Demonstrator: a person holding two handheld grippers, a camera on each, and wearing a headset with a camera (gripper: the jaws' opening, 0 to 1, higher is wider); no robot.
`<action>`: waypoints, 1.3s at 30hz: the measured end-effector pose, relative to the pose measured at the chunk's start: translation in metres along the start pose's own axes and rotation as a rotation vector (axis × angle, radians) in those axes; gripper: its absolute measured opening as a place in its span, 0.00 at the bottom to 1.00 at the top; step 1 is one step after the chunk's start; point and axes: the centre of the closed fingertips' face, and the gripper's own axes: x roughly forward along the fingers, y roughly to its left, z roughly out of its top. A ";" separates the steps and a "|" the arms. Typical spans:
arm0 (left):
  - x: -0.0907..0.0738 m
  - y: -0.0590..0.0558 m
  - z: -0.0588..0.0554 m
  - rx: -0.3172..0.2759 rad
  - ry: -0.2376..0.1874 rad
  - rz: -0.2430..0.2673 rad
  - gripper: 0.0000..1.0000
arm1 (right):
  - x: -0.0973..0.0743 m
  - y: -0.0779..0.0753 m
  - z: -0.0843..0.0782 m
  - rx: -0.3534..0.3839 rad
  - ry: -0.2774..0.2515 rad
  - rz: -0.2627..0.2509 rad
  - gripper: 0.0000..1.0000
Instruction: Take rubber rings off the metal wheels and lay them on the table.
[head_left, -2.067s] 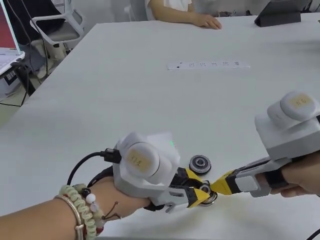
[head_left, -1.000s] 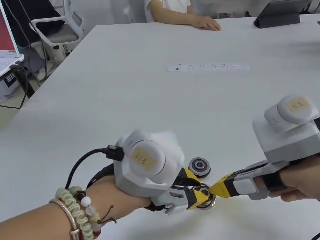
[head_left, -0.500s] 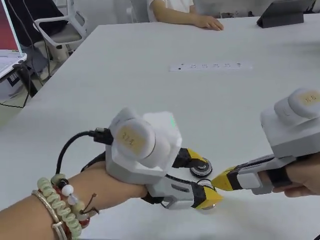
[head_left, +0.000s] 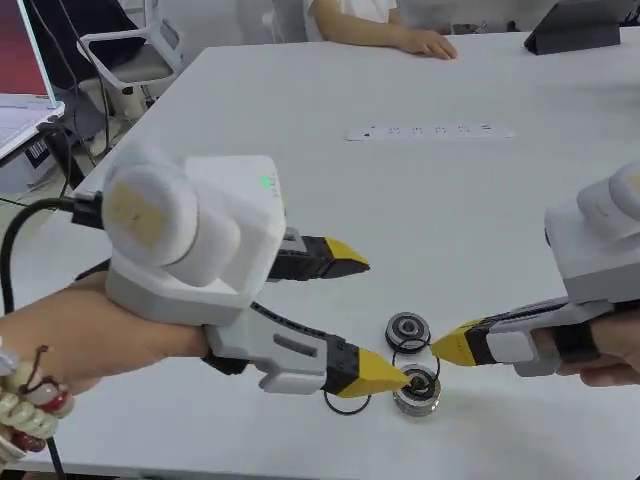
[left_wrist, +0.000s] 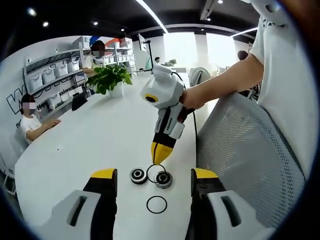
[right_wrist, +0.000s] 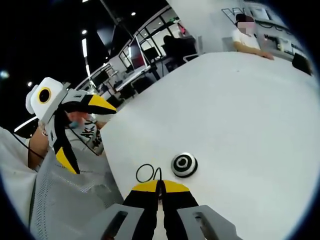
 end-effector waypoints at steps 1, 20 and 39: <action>-0.005 0.001 0.000 -0.008 -0.005 0.010 0.58 | -0.001 0.000 0.001 0.002 -0.005 -0.002 0.00; -0.050 -0.005 -0.036 -0.114 -0.011 0.089 0.71 | -0.009 0.000 0.012 0.032 -0.061 0.003 0.00; -0.045 -0.010 -0.068 -0.280 -0.022 0.160 0.90 | -0.017 0.012 0.027 0.029 -0.127 0.026 0.00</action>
